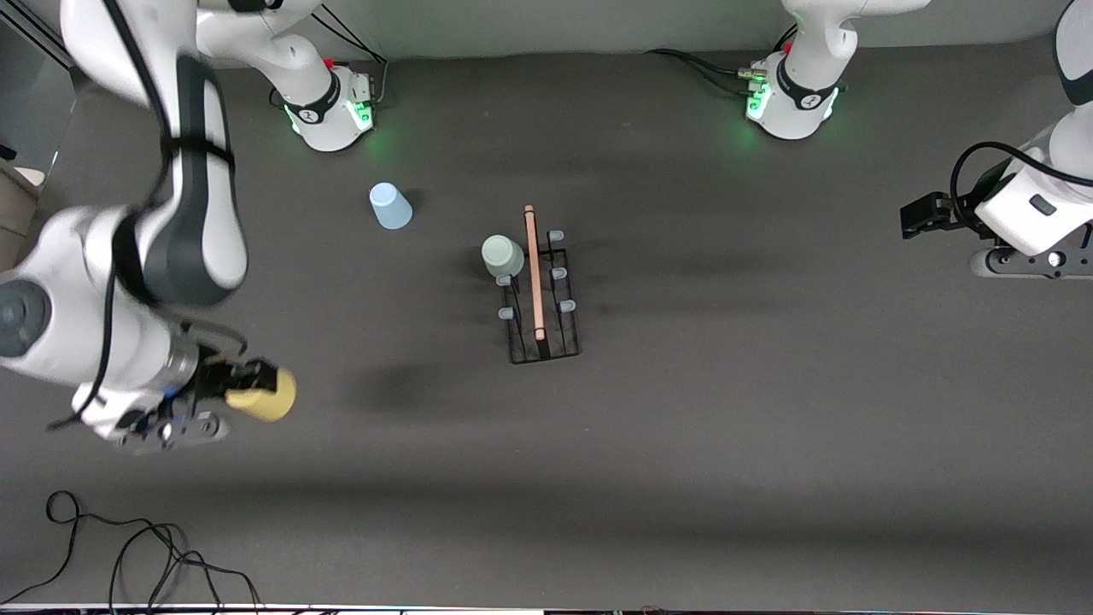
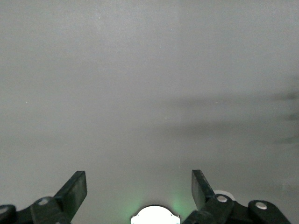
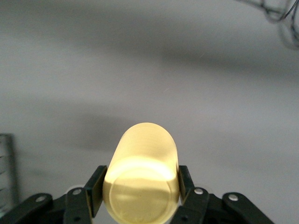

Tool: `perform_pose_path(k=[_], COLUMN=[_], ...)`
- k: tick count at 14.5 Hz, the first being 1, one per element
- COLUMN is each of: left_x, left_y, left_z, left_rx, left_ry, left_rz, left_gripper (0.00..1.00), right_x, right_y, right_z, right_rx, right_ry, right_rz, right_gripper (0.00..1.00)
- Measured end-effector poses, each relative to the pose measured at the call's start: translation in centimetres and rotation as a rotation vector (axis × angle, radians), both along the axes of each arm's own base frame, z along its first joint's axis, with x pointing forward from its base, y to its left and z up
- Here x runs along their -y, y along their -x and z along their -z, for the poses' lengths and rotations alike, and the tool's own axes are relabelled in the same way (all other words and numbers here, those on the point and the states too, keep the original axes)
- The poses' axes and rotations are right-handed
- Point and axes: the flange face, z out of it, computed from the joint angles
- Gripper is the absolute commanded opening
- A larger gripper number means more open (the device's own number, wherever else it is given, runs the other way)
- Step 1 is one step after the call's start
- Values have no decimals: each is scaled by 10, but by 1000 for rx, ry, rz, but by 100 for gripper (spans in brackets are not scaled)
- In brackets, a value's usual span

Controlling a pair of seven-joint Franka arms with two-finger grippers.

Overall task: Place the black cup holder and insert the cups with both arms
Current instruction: 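Carry the yellow cup to the rack and insert it on a peg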

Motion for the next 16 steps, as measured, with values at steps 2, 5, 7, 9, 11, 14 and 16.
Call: perform_pose_path(k=[2, 5, 7, 9, 11, 14, 16], left_x=[0, 0, 0, 0, 0, 0, 0], left_y=[0, 0, 0, 0, 0, 0, 0], left_z=[0, 0, 0, 0, 0, 0, 0], left_rx=[0, 0, 0, 0, 0, 0, 0], left_ry=[0, 0, 0, 0, 0, 0, 0], left_rz=[0, 0, 0, 0, 0, 0, 0], left_gripper=[100, 100, 100, 100, 100, 100, 100], right_x=[-57, -153, -215, -266, -303, -326, -330], right_y=[23, 56, 81, 103, 118, 122, 119], right_z=[-19, -14, -8, 2, 16, 36, 48], right_rx=[-23, -34, -25, 3, 32, 68, 89], right_ry=[-12, 7, 20, 25, 29, 32, 28], right_rz=[84, 210, 279, 327, 364, 410, 414], right_gripper=[26, 26, 26, 26, 26, 26, 26])
